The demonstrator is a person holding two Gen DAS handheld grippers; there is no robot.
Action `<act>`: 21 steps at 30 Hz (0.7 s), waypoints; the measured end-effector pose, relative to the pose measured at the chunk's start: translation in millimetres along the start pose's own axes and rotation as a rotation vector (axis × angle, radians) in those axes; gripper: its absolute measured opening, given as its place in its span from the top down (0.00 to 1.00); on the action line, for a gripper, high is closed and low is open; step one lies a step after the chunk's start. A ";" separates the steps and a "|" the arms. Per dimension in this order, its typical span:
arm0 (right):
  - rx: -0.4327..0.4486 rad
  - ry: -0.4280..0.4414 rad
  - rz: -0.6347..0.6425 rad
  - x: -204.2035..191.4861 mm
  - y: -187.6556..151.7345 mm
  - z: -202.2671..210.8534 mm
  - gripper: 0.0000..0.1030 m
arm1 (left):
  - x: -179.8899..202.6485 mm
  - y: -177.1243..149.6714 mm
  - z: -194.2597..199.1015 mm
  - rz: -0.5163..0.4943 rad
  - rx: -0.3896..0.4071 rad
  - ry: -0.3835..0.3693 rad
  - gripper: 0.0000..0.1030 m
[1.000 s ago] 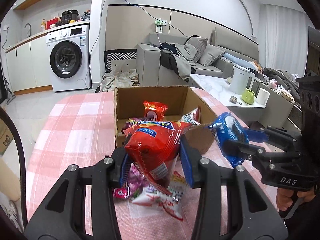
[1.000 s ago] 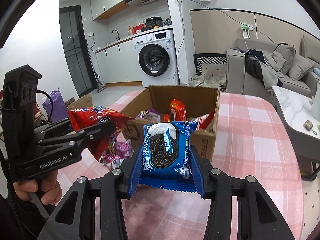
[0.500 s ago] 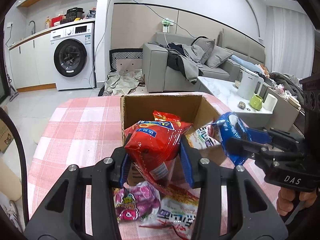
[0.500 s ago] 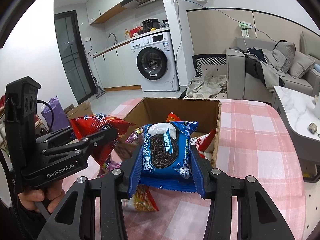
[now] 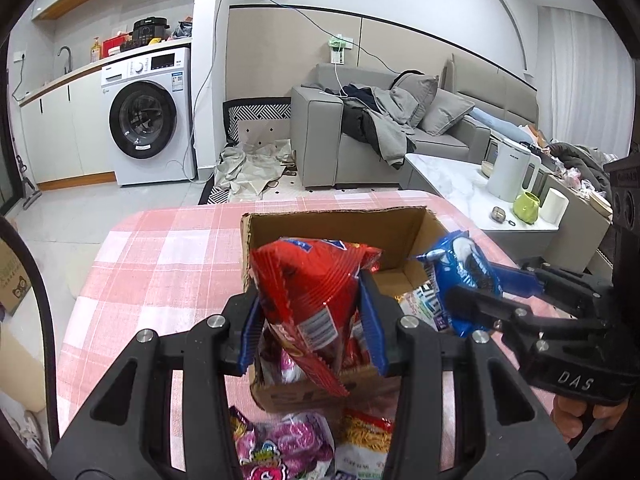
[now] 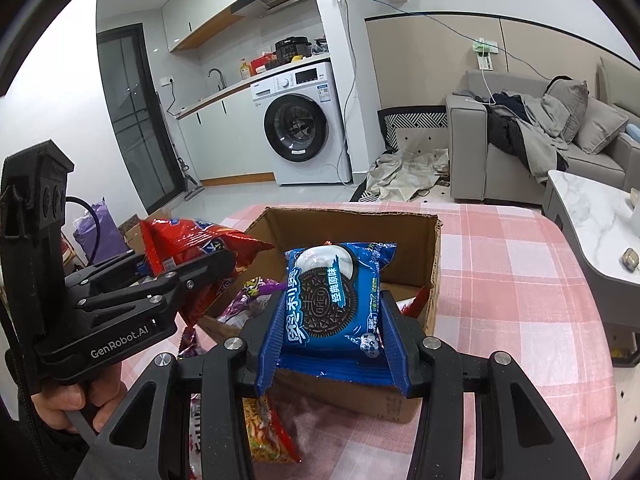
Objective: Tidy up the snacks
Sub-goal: 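Open both grippers to drop the chip bag and Oreo pack into the box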
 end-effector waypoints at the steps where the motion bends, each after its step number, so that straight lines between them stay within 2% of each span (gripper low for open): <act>1: -0.004 -0.001 0.003 0.8 0.8 -2.8 0.55 | -0.3 1.7 -3.9 -0.001 -0.002 0.002 0.61; 15: -0.044 -0.007 -0.007 12.3 7.6 -30.6 0.55 | 5.4 8.6 -56.1 -0.027 -0.046 0.021 0.65; 21: -0.042 -0.012 -0.007 13.2 11.4 -33.6 0.51 | 9.0 6.4 -57.2 -0.028 -0.050 0.011 0.64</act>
Point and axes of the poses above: each gripper's, at about its wrist camera, not at the fingertips, and z roughly against the way its jaws point, x to its right, y to its top, the point moved 1 cm from there along -z, roughly the way its jaws point, and after that the axes turned 4 degrees about y, right-handed, at the moved point
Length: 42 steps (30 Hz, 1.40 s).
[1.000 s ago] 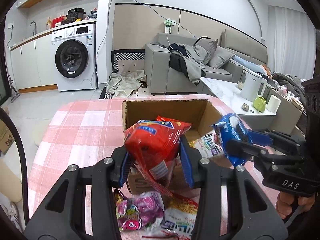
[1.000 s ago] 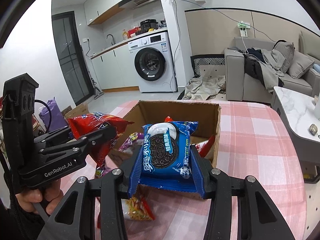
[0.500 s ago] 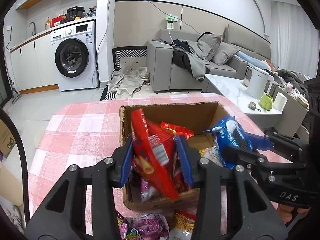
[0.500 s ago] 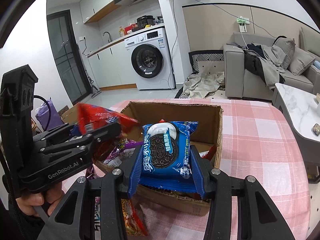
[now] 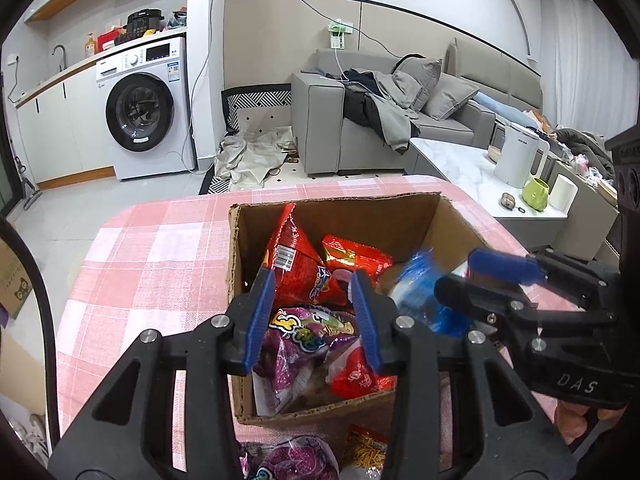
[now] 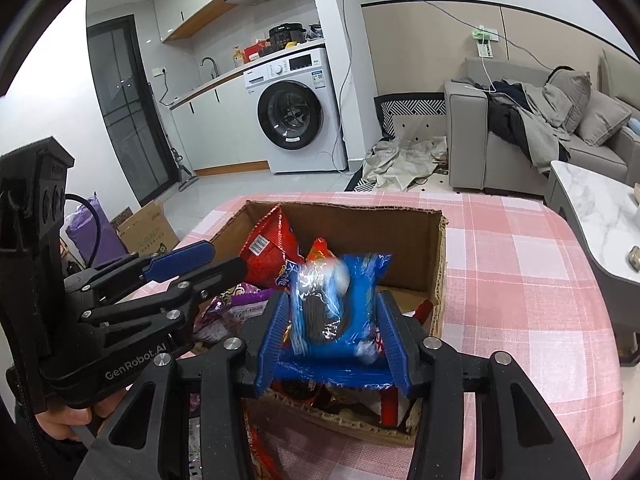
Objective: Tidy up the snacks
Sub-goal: 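Open both grippers to drop the chip bag and Oreo pack into the box, then move both grippers back toward the purple candy bag and white snack bag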
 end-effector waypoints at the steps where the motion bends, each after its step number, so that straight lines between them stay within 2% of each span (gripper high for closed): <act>1: 0.005 -0.004 0.003 -0.3 0.4 1.5 0.50 | -0.3 -0.7 1.5 -0.004 -0.002 -0.003 0.64; 2: 0.008 -0.005 0.007 -1.6 0.6 3.5 0.50 | -2.9 -3.9 5.1 -0.009 -0.004 -0.005 0.60; 3: 0.012 -0.005 0.014 -2.6 0.7 5.8 0.46 | -2.2 -5.0 6.6 -0.014 -0.008 -0.002 0.51; 6: 0.024 -0.007 0.017 -3.8 0.9 12.0 0.28 | -3.0 -9.9 17.6 -0.010 0.011 0.001 0.32; 8: 0.035 -0.007 0.020 -3.8 -0.7 17.1 0.21 | -5.6 -13.2 24.2 -0.003 0.017 0.007 0.22; 10: 0.040 -0.018 0.016 -2.6 -2.6 22.2 0.08 | -11.6 -17.3 32.0 0.011 0.020 0.003 0.20; 13: 0.046 -0.019 -0.001 -0.3 -5.6 29.6 0.02 | -17.3 -23.6 42.4 0.028 0.018 0.000 0.15; 16: 0.055 -0.015 -0.019 2.9 -10.6 37.5 0.01 | -22.4 -30.3 53.7 0.044 0.026 0.003 0.01; 28: 0.054 -0.003 0.002 -13.2 -33.7 56.2 0.00 | -38.2 -60.7 97.3 0.061 0.050 0.008 0.01; 38: 0.062 0.009 0.017 -26.0 -54.2 69.0 0.00 | -45.5 -93.3 106.8 0.048 0.030 0.028 0.01; 42: 0.067 0.004 0.027 -29.3 -63.1 71.3 0.00 | -45.2 -102.6 110.1 0.034 0.045 0.047 0.01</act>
Point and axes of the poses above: each gripper's, at about its wrist camera, not at the fingertips, and z roughly against the way its jaws point, x to its right, y to its top, the point moved 1 cm from there along -z, roughly the way its jaws point, and after that the axes turned 4 degrees about y, right-handed, at the moved point
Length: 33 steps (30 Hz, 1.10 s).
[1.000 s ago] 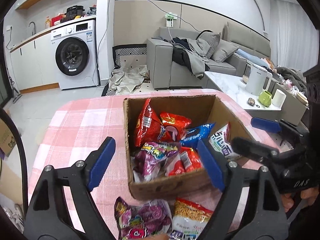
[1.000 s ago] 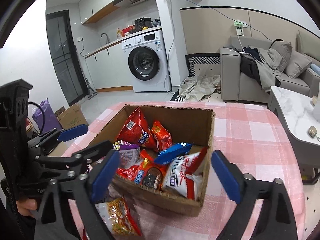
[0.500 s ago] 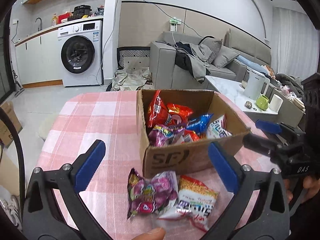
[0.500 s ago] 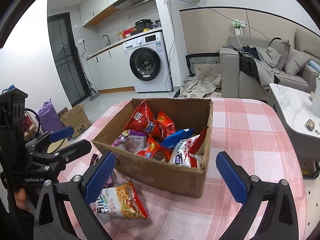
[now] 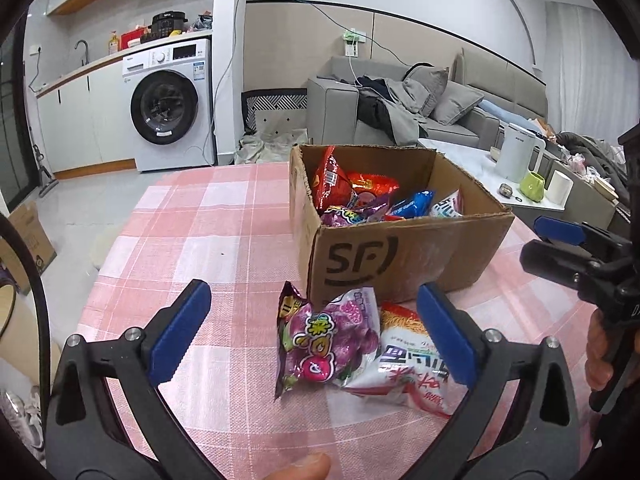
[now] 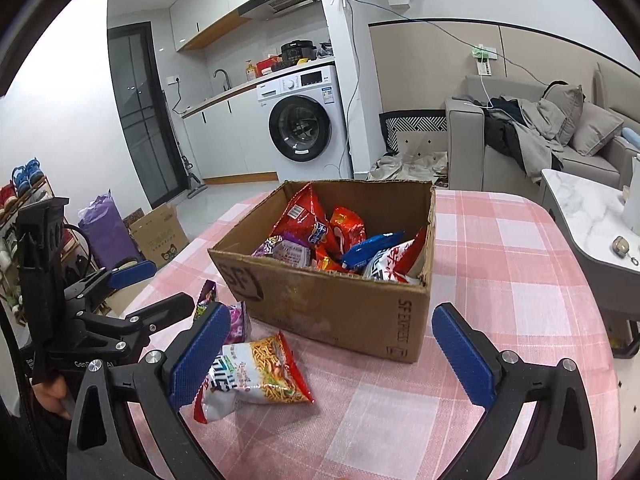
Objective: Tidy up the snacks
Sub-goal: 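Move both grippers back toward the purple candy bag and white snack bag, then lower the right gripper onto the white noodle-snack bag and close it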
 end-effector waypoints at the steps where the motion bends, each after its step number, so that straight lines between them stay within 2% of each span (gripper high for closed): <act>1: 0.001 0.000 0.000 -0.1 -2.0 0.4 0.00 | 0.1 -1.2 0.8 -0.002 0.005 0.004 0.01; 17: -0.047 0.074 0.003 -12.5 -19.9 -16.7 0.00 | -14.2 -29.7 -1.1 0.011 -0.039 0.025 0.01; 24: -0.123 0.137 0.000 -22.8 -30.0 -35.2 0.00 | -20.8 -38.6 -9.3 0.034 -0.063 0.030 0.01; 33: -0.217 0.165 0.000 -32.4 -44.7 -57.7 0.00 | -21.1 -43.5 -18.9 0.035 -0.090 0.022 0.01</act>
Point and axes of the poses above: each gripper's, at about its wrist camera, not at the fingertips, and z roughly against the way its jaws point, x to its right, y to its top, the point moved 1 cm from there along -z, roughly the way its jaws point, and after that the axes turned 4 degrees about y, right-handed, at the moved point
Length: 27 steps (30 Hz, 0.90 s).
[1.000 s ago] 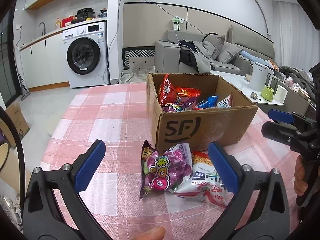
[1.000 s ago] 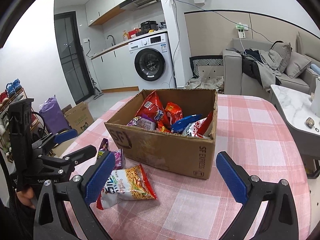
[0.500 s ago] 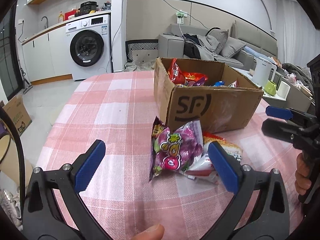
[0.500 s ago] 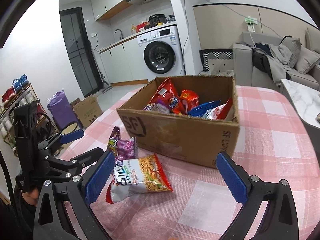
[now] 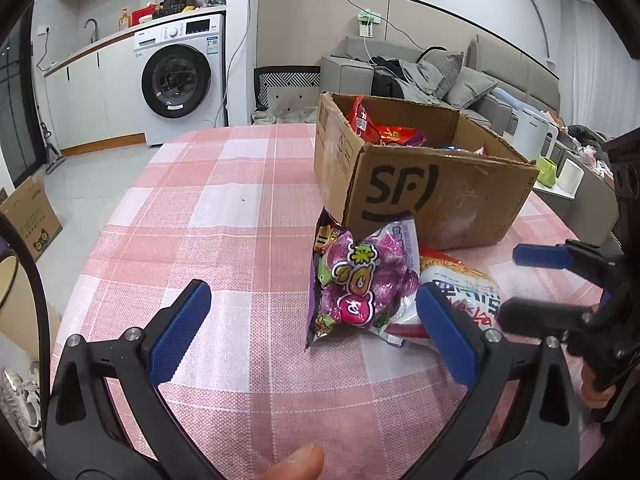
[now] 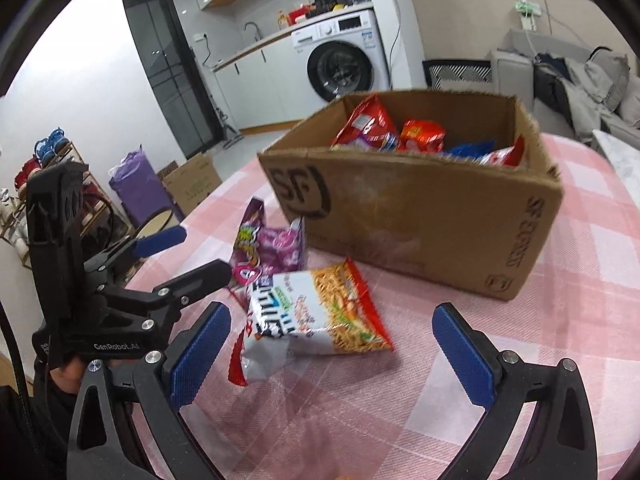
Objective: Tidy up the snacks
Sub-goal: 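Lower the right gripper onto the white noodle-snack bag and close it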
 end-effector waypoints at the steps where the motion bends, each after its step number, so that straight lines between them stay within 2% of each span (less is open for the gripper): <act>1: -0.008 0.002 -0.001 -0.3 -0.7 -2.6 0.00 | -0.4 0.1 -0.7 0.003 -0.001 -0.003 0.01; 8: -0.056 -0.023 -0.014 2.0 -3.3 -16.3 0.00 | -6.8 0.0 -6.6 0.038 -0.021 -0.022 0.01; 21: -0.132 0.028 -0.050 2.5 -2.4 -46.3 0.00 | -10.1 -1.7 -11.3 0.061 -0.036 -0.022 0.01; 24: -0.123 0.021 -0.027 -1.7 0.5 -49.1 0.02 | -10.9 -1.9 -12.3 0.068 -0.039 -0.023 0.01; 27: -0.118 0.036 -0.020 -7.3 1.3 -51.3 0.07 | -11.1 -2.1 -13.5 0.071 -0.042 -0.022 0.01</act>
Point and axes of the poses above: each gripper's, at about its wrist camera, not at the fingertips, and z roughly against the way its jaws point, x to its right, y to its top, the point moved 1 cm from there along -z, roughly the way its jaws point, and after that the axes turned 4 degrees about y, right-handed, at the moved point
